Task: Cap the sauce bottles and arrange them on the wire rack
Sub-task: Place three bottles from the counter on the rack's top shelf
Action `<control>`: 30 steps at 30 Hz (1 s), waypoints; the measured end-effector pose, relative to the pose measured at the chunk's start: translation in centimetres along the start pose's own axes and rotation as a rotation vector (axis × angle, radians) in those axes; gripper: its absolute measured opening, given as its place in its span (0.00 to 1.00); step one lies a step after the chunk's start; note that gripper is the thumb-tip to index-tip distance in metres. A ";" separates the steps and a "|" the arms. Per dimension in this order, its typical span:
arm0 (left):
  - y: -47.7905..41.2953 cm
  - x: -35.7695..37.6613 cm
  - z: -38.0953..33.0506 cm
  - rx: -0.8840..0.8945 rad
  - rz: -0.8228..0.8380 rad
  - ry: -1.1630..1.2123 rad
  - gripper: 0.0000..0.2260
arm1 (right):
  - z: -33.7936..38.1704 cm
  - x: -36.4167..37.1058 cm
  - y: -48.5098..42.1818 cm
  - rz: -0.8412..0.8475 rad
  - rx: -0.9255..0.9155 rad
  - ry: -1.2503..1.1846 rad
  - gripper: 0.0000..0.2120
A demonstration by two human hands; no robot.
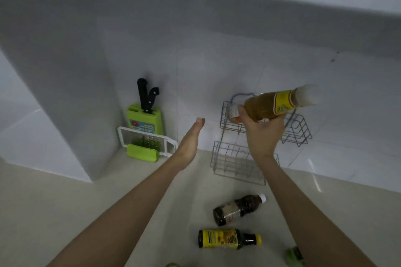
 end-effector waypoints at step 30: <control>-3.7 6.0 -1.4 -0.157 0.273 0.038 0.35 | -4.2 7.0 -2.6 0.447 0.051 0.516 0.40</control>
Point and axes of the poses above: each hand's wrist, its own y-axis away from the middle knuckle, its own x-axis out of the palm, z = x × y, the point moved 9 cm from there along -y, towards the middle knuckle, and after that the axes turned 14 degrees about -x, right-handed, at the moved point
